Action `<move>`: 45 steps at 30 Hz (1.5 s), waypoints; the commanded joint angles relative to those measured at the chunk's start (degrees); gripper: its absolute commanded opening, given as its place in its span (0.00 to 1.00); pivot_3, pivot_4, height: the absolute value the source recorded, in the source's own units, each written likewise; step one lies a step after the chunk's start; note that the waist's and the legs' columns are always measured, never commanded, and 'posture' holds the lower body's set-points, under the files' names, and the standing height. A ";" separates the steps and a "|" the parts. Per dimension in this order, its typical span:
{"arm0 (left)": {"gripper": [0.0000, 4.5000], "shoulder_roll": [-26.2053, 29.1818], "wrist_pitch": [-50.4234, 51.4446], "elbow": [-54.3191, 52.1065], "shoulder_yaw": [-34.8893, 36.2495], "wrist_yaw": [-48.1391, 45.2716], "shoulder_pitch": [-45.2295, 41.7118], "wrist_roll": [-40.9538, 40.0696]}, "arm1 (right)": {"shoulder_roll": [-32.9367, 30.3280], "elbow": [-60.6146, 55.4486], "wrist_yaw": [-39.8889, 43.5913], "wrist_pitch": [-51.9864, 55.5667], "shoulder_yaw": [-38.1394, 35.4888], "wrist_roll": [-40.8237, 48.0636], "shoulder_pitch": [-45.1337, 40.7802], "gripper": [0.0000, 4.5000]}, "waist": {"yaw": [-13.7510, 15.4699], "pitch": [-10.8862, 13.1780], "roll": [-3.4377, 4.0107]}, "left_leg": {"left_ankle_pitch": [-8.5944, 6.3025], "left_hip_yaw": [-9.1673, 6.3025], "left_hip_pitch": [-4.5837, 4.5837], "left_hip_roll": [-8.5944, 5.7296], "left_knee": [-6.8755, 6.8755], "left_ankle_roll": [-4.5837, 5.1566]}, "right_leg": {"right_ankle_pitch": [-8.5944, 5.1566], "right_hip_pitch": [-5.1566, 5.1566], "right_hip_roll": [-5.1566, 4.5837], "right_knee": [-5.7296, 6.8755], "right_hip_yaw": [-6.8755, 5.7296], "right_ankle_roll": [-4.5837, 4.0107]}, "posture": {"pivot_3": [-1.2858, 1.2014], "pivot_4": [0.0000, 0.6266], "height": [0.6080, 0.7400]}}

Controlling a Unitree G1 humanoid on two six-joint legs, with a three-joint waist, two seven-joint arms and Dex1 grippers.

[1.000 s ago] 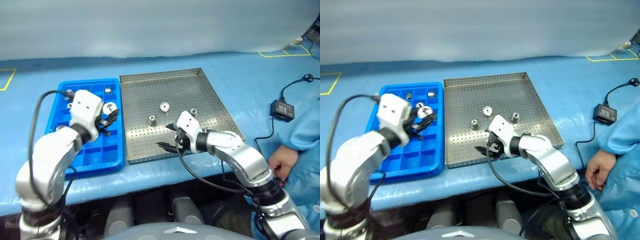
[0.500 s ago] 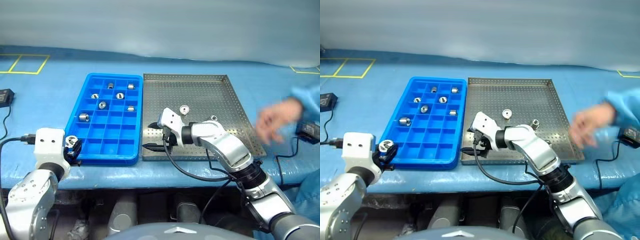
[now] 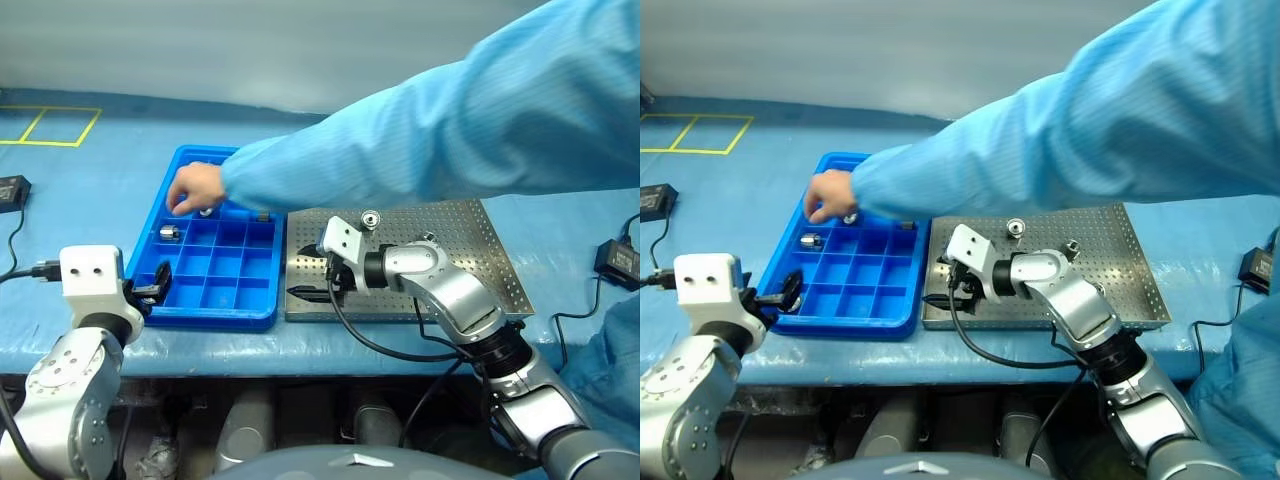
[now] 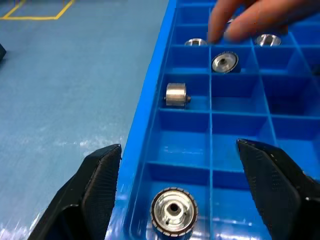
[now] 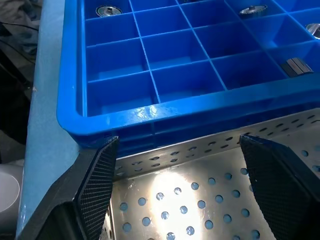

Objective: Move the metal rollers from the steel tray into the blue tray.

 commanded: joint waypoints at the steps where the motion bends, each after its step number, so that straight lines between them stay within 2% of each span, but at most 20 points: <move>1: 0.89 0.63 -4.68 -0.37 -2.12 -3.59 -1.78 -3.75 | -0.67 -3.73 -1.41 0.47 -2.83 0.30 0.78 0.90 | -0.04 0.00 0.00 | 0.00 0.00 -0.01 -0.01 0.00 0.00 | 0.00 0.00 0.00 0.00 0.00 -0.01 | 0.61 0.24 1.00; 10: 0.89 5.90 -8.77 6.21 -14.68 -8.25 -6.42 -6.27 | -1.91 -9.12 -5.39 3.77 -6.06 0.94 5.16 0.90 | -1.64 0.01 0.01 | 0.00 0.07 0.00 -0.02 0.02 0.00 | -0.01 -0.01 0.02 0.01 0.02 -0.02 | 0.56 0.24 1.00; 22: 0.89 10.35 -14.10 18.61 -24.02 -12.58 -16.44 -6.11 | -3.10 -16.01 -11.82 7.55 -10.20 0.65 10.69 0.90 | -5.58 0.01 0.02 | 0.00 0.19 0.01 -0.02 0.02 0.01 | -0.02 0.00 0.06 0.03 0.04 -0.02 | 0.49 0.24 1.00; 30: 0.89 7.54 -20.46 35.11 -33.19 -13.02 -27.14 -1.87 | -2.79 -18.55 -16.67 9.97 -11.43 -0.03 13.13 0.90 | -7.79 0.01 0.01 | 0.01 0.25 0.01 -0.06 0.05 0.01 | -0.01 0.02 0.08 0.05 0.09 -0.01 | 0.46 0.24 1.00; 36: 0.89 4.29 -25.87 54.58 -41.17 -14.53 -36.66 4.50 | -2.04 -20.00 -19.50 10.44 -12.23 -0.24 14.59 0.90 | -9.24 0.00 0.02 | 0.01 0.24 0.01 -0.08 0.05 0.02 | -0.01 0.03 0.12 0.07 0.11 -0.01 | 0.44 0.24 1.00; 41: 0.89 2.54 -28.01 66.88 -45.31 -13.99 -40.72 10.03 | -1.40 -21.07 -20.85 10.75 -12.37 0.22 15.57 0.90 | -11.13 0.00 0.03 | 0.01 0.27 0.01 -0.08 0.00 0.03 | 0.02 -0.03 0.13 0.08 0.21 0.03 | 0.42 0.24 1.00; 45: 0.89 1.39 -28.43 71.17 -45.66 -13.13 -41.87 12.36 | -1.01 -20.95 -21.41 10.73 -12.42 0.32 16.04 0.90 | -12.12 -0.01 0.03 | 0.01 0.22 0.02 -0.05 0.01 0.03 | 0.02 -0.04 0.15 0.11 0.21 0.04 | 0.42 0.24 1.00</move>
